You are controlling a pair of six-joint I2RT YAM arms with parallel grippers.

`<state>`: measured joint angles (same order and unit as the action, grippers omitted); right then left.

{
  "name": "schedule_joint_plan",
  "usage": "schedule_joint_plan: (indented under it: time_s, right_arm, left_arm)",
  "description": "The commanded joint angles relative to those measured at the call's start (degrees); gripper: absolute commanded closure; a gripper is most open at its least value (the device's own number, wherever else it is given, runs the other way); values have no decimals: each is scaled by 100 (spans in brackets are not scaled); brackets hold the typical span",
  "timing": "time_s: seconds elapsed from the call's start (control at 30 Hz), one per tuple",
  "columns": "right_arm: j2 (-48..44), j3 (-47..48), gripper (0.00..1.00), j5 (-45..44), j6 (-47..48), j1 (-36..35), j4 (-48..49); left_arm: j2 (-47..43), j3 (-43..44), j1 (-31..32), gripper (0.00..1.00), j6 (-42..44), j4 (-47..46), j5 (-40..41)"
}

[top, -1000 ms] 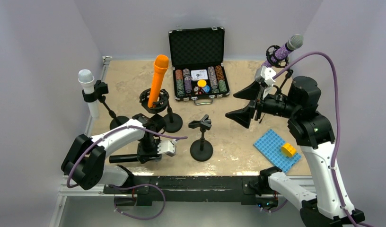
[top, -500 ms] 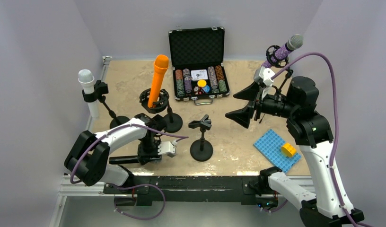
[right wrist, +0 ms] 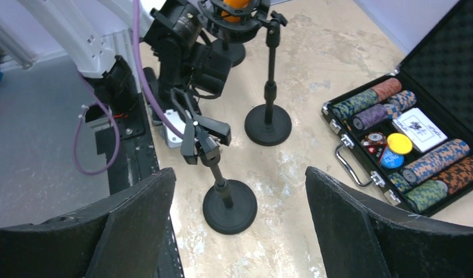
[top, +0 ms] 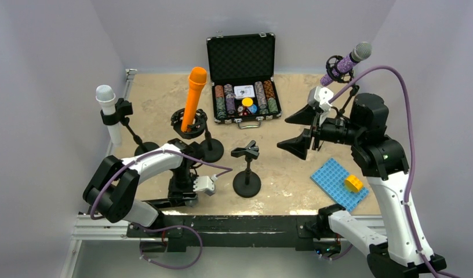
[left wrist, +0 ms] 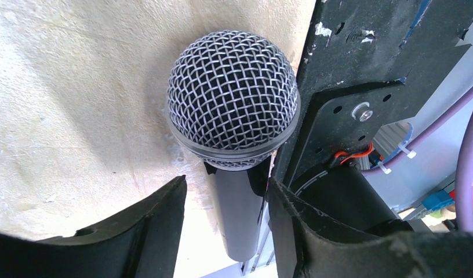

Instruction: Remove the microphone from the stand

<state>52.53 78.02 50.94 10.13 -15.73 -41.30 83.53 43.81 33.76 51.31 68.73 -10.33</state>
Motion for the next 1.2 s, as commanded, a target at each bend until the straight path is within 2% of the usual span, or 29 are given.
schedule_joint_plan:
  time_s: [0.0,0.13,0.2,0.37,0.5,0.57,0.7,0.9,1.03,1.17]
  right_arm:
    - [219,592,14,309,1345,-295,-885]
    - [592,1124,15,-339,2244,-1159,-1555]
    - [837,1399,17,-687,2122,-1482,-1656]
    - [1487,1939,20,-807,2087,-1967,-2126]
    - [1655,1966,21,-789,2257,-2194,-2081]
    - [1706,1961,21,-735,2296,-2285,-2028]
    - [1921,2097,21,-802,2260,-2549,-2055]
    - [2227,2152,22,-1292,2022,-2859,-1892]
    - [2357,2161,21,-1401,2063,-3004,-1835]
    - [2599,2335,24,-1550,2163,-3178,-1889]
  left_arm:
    - [-113,89,-27,42,225,114,-171]
    - [-265,153,-27,34,428,303,-260]
    - [-420,171,-25,31,591,395,-317]
    - [-971,207,-27,26,595,458,-342]
    - [-1449,415,-27,6,554,699,-363]
    - [-1647,579,-27,0,530,907,-456]
    - [-2189,952,-27,0,623,1256,-796]
    - [-3152,1778,-27,1,689,1363,-1728]
    - [-3222,2028,-26,1,638,1612,-2195]
    - [-3356,2210,-27,2,370,1487,-2452]
